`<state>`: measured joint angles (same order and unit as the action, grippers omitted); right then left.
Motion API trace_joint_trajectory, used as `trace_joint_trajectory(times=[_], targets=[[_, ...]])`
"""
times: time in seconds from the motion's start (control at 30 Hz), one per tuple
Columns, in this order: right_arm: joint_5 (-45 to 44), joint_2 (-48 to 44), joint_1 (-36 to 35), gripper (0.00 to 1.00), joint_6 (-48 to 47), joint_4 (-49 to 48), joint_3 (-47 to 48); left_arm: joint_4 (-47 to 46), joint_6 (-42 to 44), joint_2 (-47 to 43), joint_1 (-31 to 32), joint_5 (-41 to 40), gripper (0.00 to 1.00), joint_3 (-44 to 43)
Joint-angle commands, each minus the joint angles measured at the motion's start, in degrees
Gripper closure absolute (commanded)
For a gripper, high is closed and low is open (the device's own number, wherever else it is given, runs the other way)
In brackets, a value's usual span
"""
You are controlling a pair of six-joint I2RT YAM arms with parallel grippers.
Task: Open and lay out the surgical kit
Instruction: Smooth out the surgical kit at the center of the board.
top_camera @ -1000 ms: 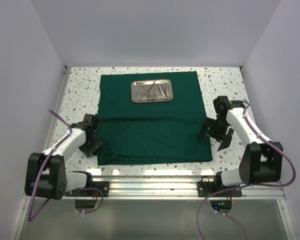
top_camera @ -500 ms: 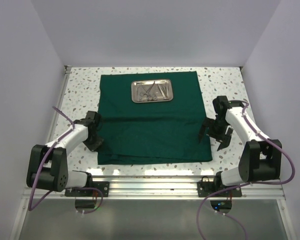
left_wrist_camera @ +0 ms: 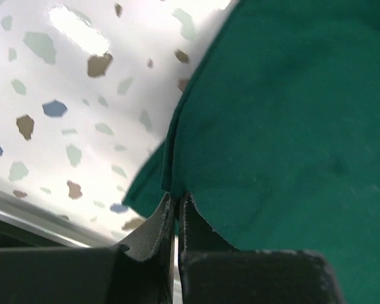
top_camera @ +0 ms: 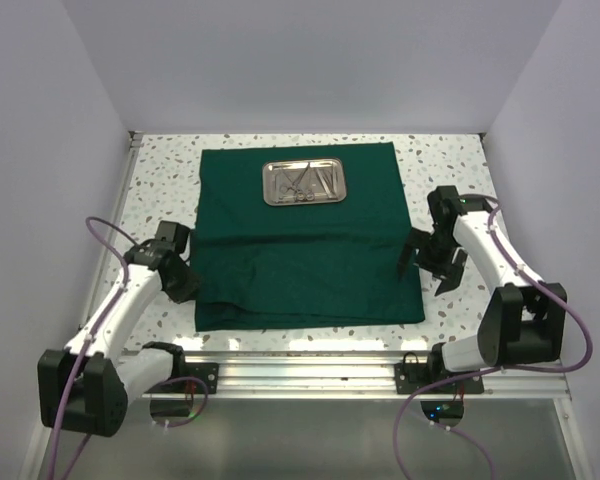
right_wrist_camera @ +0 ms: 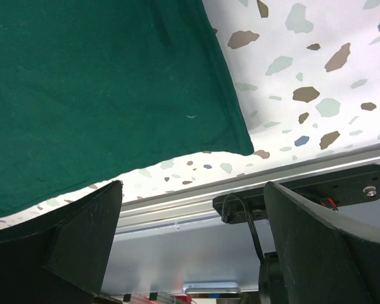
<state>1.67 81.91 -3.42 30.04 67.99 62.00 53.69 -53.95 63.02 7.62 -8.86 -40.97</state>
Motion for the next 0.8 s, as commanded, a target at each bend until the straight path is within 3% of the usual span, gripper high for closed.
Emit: trace_joint_trajectory(times=[0.0, 0.27, 0.5, 0.57, 0.6, 0.63, 0.73, 0.77], targets=[[-1.49, -2.89, 0.08, 0.02, 0.81, 2.76, 3.13, 9.57, 3.32, -5.09, 0.03, 7.26, 1.0, -3.32], [-5.27, -8.51, 0.26, 0.02, 1.69, 6.81, 4.18, 21.62, 9.03, -9.32, 0.03, 11.94, 1.0, -11.22], [-2.47, -13.08, 0.34, 0.02, 0.11, 8.04, 4.8, 21.89, 10.44, -12.57, 0.03, 23.88, 1.0, -11.33], [-0.63, -13.97, 0.35, 0.03, -0.94, 7.6, 5.33, 21.89, 11.58, -12.4, 0.03, 25.55, 0.67, -10.27], [5.04, -13.71, 0.26, 0.03, -2.34, 6.21, 5.07, 21.81, 12.46, -11.88, 0.03, 26.61, 0.28, -10.01], [9.18, -13.18, 0.34, 0.03, -3.05, 5.15, 2.98, 21.72, 12.73, -11.52, 0.03, 26.36, 0.01, -10.18], [24.1, -11.95, 0.26, 0.05, -3.24, -0.29, -3.86, 18.57, 13.87, -9.59, 0.03, 24.16, 0.0, -12.11], [25.12, -12.03, 0.17, 0.07, -2.97, -1.53, -5.12, 17.08, 14.05, -9.15, 0.03, 23.81, 0.0, -12.12]])
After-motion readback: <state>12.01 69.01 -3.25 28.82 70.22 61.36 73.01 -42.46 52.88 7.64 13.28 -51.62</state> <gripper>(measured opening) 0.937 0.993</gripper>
